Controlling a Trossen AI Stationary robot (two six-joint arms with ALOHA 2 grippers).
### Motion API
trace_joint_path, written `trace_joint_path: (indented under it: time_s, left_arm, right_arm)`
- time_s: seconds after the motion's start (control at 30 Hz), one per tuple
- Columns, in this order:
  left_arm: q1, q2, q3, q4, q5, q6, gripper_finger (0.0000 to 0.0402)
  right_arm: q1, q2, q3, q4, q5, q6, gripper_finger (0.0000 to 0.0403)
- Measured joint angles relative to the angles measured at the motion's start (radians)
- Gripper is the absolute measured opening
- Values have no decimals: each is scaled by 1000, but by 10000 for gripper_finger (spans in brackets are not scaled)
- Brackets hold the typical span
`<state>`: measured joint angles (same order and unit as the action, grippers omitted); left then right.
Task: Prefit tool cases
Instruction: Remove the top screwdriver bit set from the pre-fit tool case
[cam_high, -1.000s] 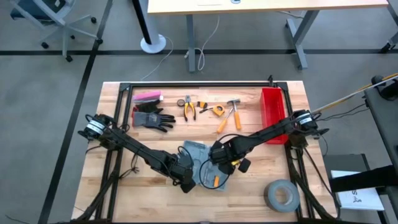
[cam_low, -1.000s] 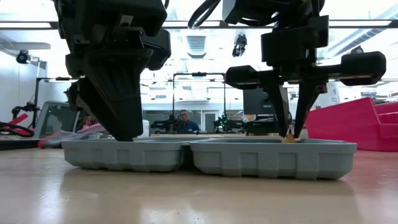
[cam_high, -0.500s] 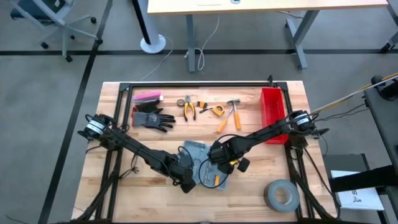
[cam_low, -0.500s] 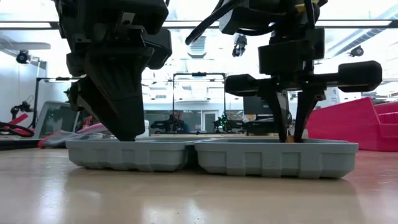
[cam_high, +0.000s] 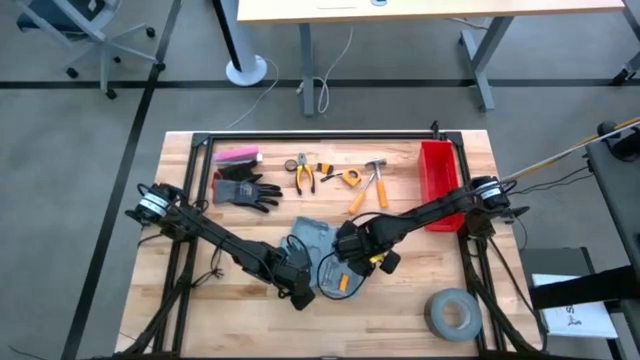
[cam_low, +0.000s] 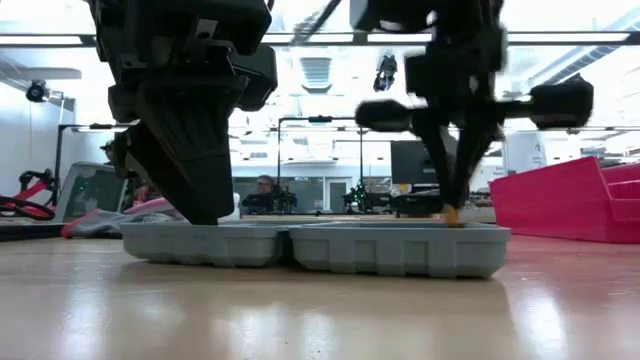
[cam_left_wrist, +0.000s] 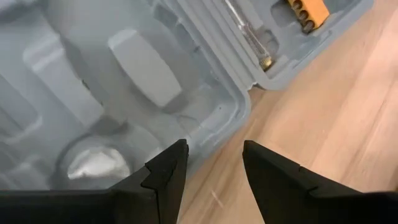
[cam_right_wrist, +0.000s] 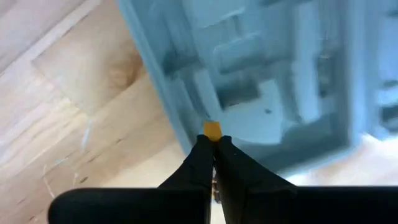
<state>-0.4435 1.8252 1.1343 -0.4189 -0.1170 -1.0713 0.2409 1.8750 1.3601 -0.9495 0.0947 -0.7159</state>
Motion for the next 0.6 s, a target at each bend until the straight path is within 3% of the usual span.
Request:
trace_joint_path:
  time_s: [0.37, 0.6]
  left_arm:
    - [0, 2, 0, -31, 0, -2, 165]
    - [21, 3, -5, -89, -84, -24, 165]
  right_arm:
    - [-35, -57, 9, -70, 51, 93, 2]
    - [-128, -92, -3, -60, 56, 122, 1]
